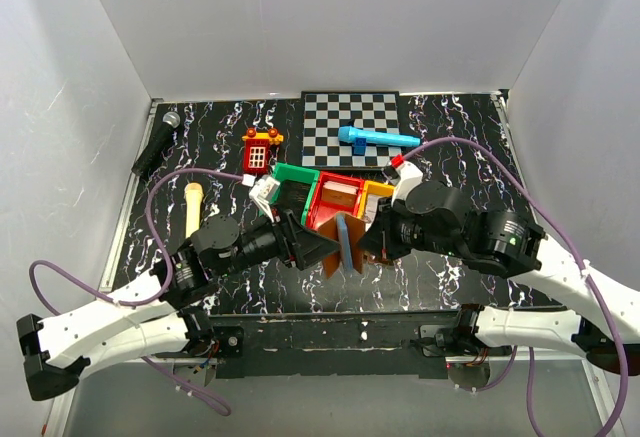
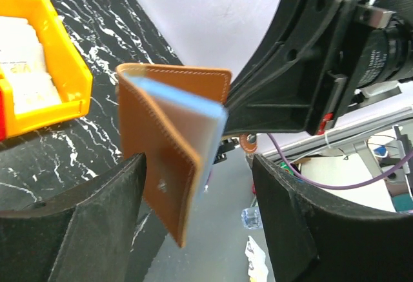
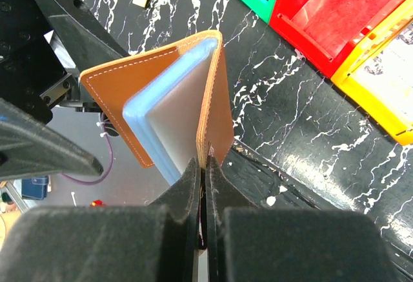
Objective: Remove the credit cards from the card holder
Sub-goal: Open the credit card from the card holder.
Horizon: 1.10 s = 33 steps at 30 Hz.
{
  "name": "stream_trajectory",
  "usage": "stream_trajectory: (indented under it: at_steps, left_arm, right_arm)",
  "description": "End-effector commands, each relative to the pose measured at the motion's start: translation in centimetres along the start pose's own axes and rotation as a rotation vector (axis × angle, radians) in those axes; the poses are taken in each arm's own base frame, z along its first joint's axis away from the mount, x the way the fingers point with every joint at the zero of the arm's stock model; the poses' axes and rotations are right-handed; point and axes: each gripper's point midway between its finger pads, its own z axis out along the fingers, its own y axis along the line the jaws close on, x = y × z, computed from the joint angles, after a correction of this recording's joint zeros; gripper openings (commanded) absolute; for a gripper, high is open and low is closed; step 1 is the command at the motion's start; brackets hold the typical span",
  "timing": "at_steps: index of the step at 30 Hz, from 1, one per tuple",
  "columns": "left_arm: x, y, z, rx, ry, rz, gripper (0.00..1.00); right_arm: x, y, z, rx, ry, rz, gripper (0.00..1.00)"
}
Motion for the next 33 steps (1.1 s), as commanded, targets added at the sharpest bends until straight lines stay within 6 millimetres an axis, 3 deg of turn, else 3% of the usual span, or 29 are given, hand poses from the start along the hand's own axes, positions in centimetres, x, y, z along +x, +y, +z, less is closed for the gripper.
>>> stream_trajectory:
  at_steps: [1,5,18,21,24,33]
  left_arm:
    - [-0.4,-1.9,0.1,0.081,0.003,0.019,0.67]
    - [-0.2,-1.7,0.5,0.074,0.018,0.028,0.66]
    - [-0.5,-0.6,-0.5,0.021,-0.013,0.057,0.52]
    - [-0.4,-0.3,-0.3,0.011,-0.008,0.053,0.53]
    - [-0.3,-0.4,-0.1,0.009,0.001,0.06,0.6]
    - [-0.4,-0.2,-0.4,0.002,-0.008,0.063,0.57]
  right_arm:
    - [-1.7,2.0,-0.4,-0.066,-0.029,-0.01,0.01]
    - [-2.0,2.9,-0.5,-0.104,-0.038,-0.003,0.01]
    - [-1.9,3.8,-1.1,-0.173,-0.047,0.031,0.01]
    - [-2.0,4.1,-1.1,-0.182,-0.047,0.038,0.01]
    - [-1.9,4.2,-1.0,-0.185,-0.035,0.046,0.01]
    - [-2.0,4.0,-1.2,-0.182,-0.046,0.05,0.01]
